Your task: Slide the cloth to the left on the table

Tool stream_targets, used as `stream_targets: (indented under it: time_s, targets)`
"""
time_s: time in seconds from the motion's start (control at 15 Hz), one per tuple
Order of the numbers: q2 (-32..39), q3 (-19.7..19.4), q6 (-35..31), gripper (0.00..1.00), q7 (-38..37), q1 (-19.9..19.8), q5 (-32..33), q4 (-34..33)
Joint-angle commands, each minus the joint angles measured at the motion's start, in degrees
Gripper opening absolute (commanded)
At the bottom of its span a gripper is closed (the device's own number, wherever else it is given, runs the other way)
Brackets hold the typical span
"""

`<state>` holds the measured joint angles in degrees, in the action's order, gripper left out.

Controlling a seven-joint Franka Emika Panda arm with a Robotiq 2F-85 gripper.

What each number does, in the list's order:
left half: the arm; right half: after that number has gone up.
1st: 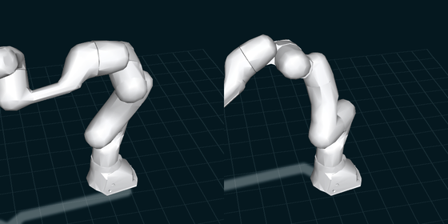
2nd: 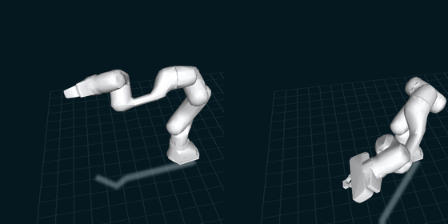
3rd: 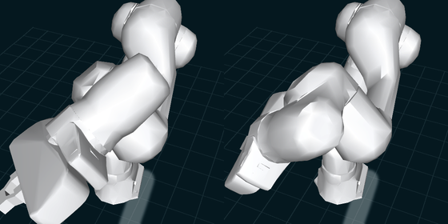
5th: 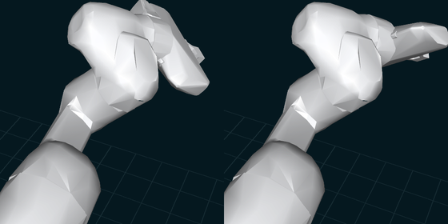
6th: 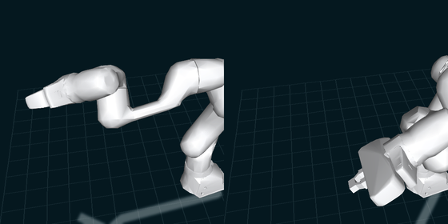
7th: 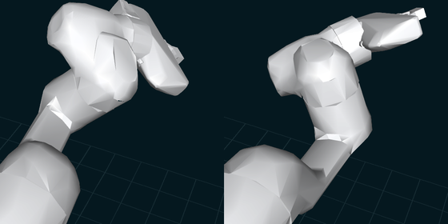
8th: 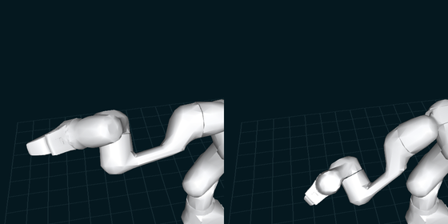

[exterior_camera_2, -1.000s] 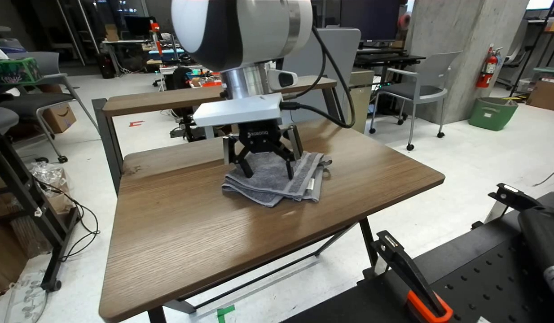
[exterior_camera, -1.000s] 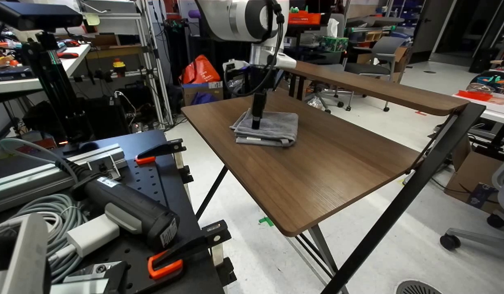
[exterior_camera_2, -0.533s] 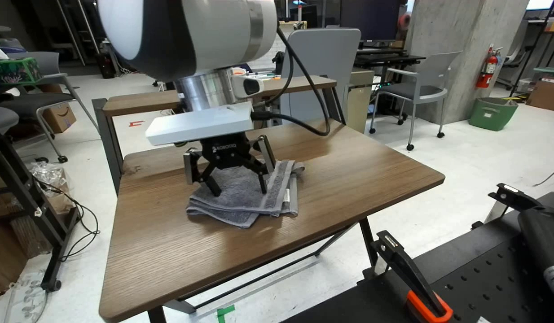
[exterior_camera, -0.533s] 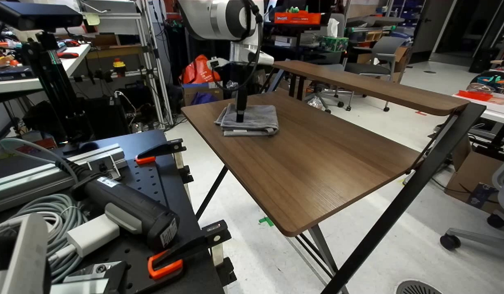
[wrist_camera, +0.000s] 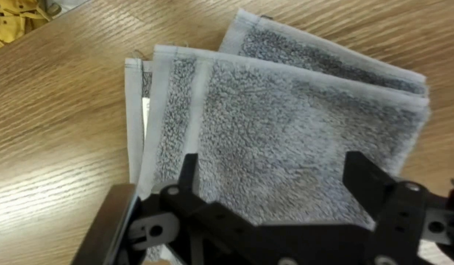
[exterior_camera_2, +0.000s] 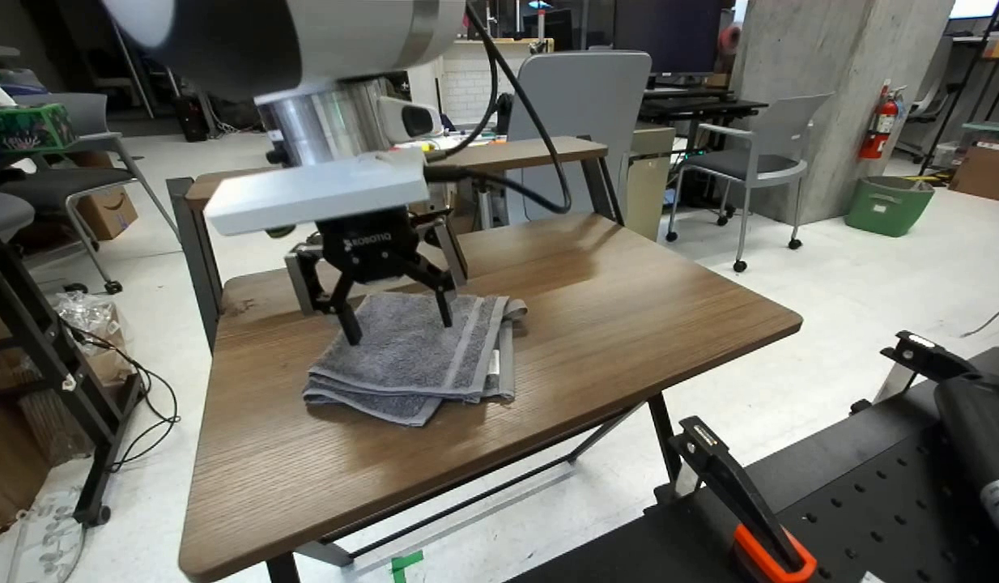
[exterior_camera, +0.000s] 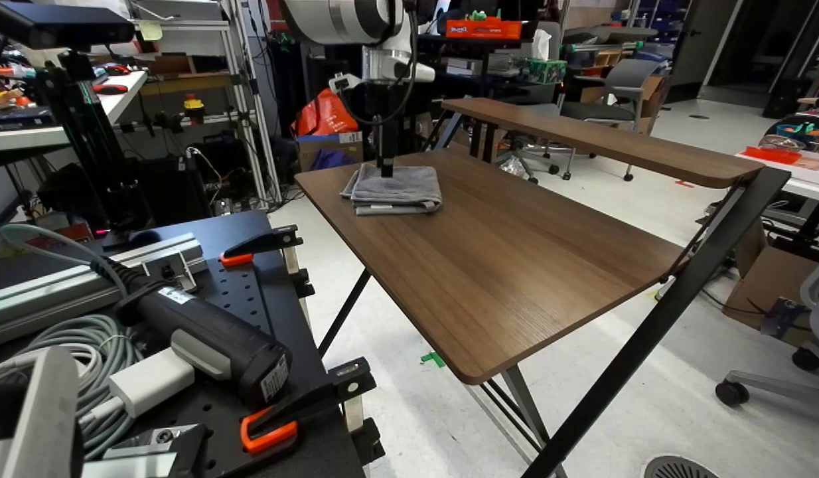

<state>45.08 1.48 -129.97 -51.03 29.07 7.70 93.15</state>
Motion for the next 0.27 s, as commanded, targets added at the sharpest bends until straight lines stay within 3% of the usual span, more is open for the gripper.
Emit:
stream_targets:
  time_s: [0.0,0.2]
  targets:
    - [-1.66,0.66,-0.41,1.0,0.34,-0.42,0.08,0.74]
    - [-2.96,0.85,-0.17,1.0,0.4,-0.53,0.12,1.41]
